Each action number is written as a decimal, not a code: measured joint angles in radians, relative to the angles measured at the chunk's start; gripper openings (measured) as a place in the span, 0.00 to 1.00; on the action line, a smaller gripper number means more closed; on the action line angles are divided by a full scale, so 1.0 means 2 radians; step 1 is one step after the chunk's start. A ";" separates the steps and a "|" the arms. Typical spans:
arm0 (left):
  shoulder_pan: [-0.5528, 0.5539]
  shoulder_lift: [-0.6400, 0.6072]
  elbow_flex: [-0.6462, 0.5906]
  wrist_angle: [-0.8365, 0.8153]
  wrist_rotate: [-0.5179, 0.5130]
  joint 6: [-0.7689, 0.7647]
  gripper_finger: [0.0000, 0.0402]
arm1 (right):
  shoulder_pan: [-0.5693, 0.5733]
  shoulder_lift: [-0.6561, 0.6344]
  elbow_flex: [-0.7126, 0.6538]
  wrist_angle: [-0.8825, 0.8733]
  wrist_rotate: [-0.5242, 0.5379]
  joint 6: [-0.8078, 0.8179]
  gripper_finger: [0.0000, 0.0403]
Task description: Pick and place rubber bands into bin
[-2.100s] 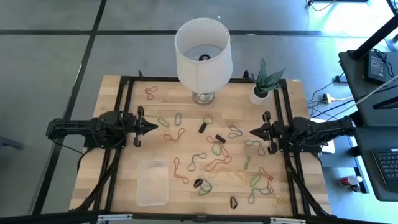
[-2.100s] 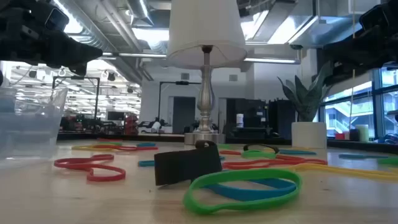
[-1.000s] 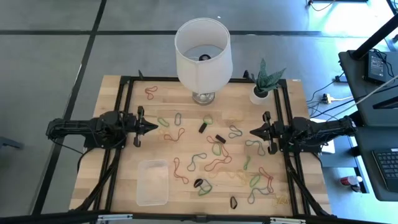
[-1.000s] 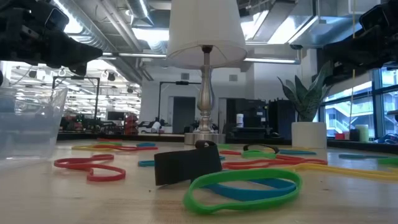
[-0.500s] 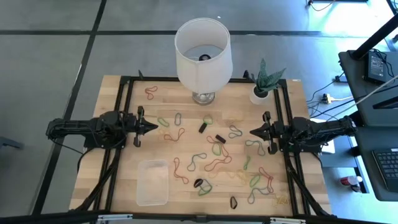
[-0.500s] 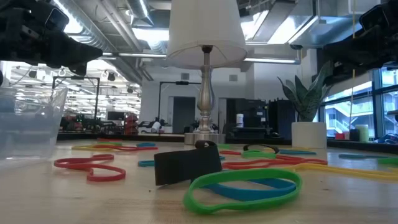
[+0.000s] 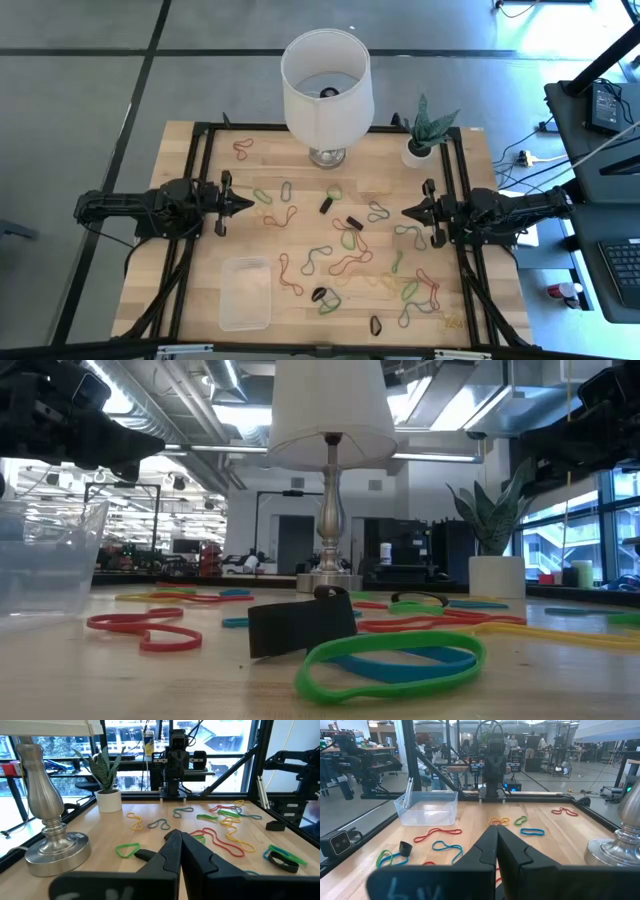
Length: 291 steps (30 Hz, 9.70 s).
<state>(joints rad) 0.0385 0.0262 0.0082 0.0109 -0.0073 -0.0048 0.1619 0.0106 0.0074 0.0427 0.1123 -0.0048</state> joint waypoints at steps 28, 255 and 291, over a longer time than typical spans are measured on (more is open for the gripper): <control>0.000 0.000 0.000 0.000 0.000 0.000 0.01 | 0.000 0.000 0.000 0.000 0.000 0.000 0.02; -0.170 0.616 0.551 -0.578 -0.106 -0.108 0.00 | 0.000 0.042 0.000 0.013 0.061 0.027 0.01; 0.051 0.446 0.353 -0.381 -0.022 0.002 0.01 | -0.041 0.688 0.365 -0.558 0.034 0.327 0.21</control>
<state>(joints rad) 0.1413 0.9182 0.7147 -0.7518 -0.0509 -0.0007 0.0804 1.3860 0.7384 -1.0731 0.1811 0.6488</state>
